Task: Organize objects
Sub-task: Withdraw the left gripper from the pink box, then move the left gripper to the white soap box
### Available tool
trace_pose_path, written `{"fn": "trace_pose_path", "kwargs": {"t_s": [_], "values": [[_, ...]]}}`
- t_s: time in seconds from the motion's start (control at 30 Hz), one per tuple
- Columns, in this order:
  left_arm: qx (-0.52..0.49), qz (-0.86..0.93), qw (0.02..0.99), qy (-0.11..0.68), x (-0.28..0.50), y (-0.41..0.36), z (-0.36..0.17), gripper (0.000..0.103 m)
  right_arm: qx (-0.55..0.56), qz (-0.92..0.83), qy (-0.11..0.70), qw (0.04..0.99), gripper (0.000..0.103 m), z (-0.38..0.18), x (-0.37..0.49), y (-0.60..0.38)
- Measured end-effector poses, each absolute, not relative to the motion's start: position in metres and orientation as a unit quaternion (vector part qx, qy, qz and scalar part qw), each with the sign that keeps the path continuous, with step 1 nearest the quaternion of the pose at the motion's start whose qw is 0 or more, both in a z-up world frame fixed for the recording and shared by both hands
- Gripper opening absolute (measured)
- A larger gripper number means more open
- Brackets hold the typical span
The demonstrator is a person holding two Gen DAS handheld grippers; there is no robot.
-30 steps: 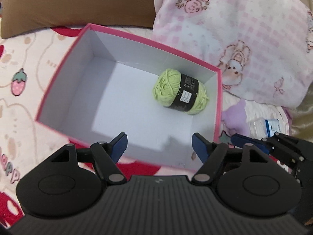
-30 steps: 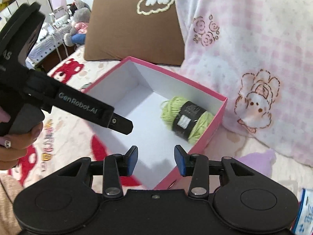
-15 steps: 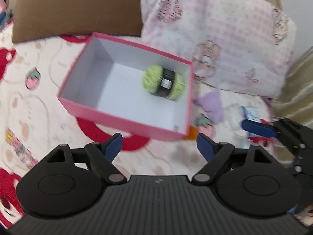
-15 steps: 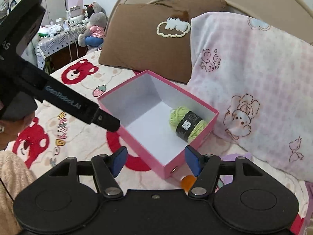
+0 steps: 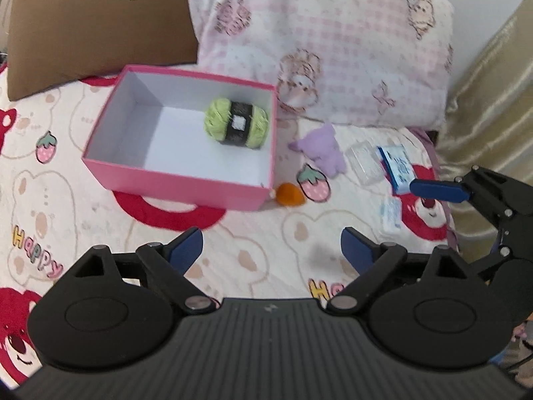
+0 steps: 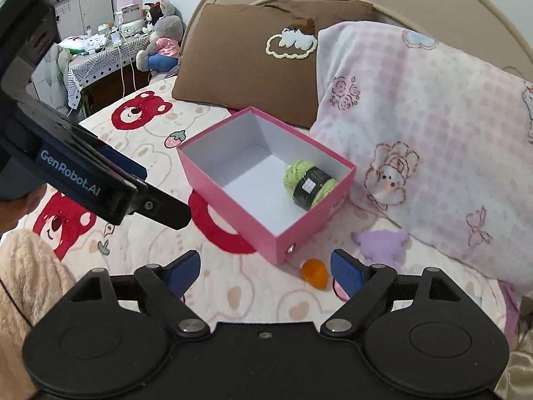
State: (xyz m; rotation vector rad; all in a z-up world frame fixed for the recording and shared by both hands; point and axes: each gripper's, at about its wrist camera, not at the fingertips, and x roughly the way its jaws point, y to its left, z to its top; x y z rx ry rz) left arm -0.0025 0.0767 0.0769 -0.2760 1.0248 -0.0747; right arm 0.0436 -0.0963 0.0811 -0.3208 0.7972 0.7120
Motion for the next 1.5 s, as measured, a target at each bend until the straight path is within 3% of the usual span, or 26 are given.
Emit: {"fn": "trace_pose_path", "kwargs": {"t_s": [0.93,1.5], "values": [[-0.121,-0.134,0.834,0.522,0.005,-0.013,0.037,0.092,-0.123,0.297,0.406,0.855,0.088,0.05,0.021,-0.201],[-0.119,-0.119,0.835,0.525,0.038,-0.06,-0.03,0.092,-0.233,0.341,0.382,0.827,0.088,-0.006,0.038,-0.245]]}}
